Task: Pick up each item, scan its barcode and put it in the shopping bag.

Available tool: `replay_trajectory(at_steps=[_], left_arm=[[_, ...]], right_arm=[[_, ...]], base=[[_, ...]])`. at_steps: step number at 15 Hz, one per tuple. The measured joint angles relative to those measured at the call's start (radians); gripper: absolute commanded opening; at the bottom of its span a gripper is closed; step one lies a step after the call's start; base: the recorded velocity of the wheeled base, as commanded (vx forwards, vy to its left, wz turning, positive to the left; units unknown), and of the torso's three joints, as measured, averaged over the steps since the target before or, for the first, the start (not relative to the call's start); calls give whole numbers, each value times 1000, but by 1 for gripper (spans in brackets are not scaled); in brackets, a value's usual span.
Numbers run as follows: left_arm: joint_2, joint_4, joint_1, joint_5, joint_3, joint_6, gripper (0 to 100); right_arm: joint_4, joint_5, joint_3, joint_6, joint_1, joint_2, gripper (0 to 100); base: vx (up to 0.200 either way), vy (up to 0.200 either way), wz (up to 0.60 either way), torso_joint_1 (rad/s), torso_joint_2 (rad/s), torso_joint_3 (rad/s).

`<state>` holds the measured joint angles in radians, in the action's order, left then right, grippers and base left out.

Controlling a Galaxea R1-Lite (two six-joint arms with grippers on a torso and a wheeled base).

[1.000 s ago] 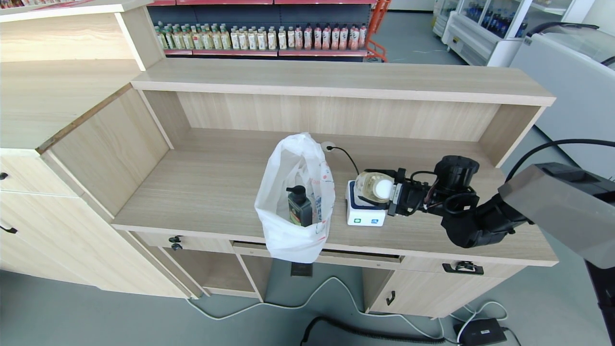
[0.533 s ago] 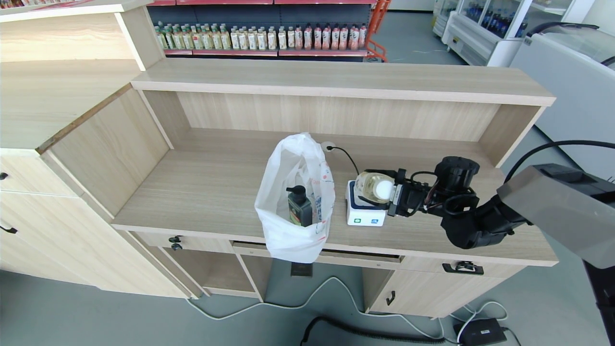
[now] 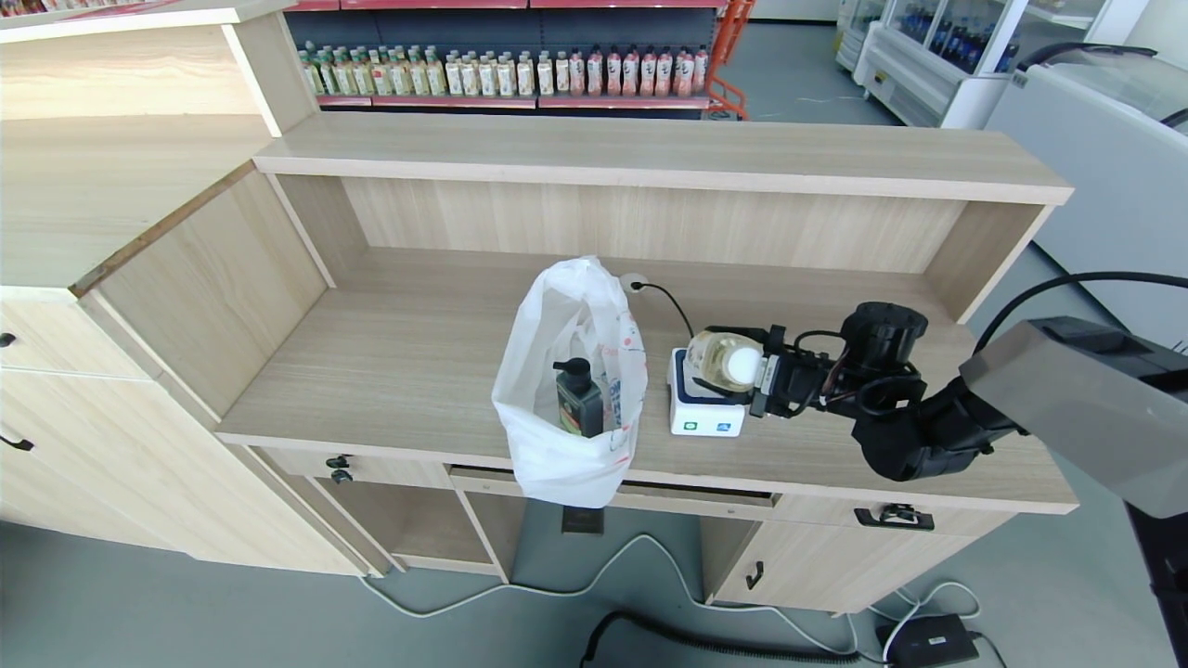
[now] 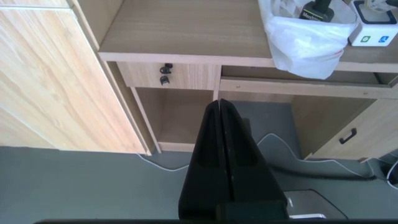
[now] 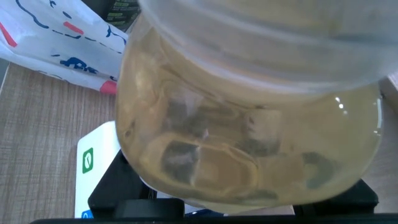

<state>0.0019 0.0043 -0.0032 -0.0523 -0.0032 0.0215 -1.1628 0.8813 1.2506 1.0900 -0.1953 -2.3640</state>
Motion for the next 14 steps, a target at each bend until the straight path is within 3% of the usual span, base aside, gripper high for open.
replay_trajectory(at_steps=[11, 14], left_arm=[[0, 0, 0, 0, 0, 0, 0], [0, 0, 0, 0, 0, 0, 0]], right_arm=[[-41, -4, -46, -6, 3, -1, 0], [-41, -10, -38, -121, 3, 40, 0]], base=[[0, 0, 0, 0, 0, 0], [0, 0, 0, 0, 0, 0]])
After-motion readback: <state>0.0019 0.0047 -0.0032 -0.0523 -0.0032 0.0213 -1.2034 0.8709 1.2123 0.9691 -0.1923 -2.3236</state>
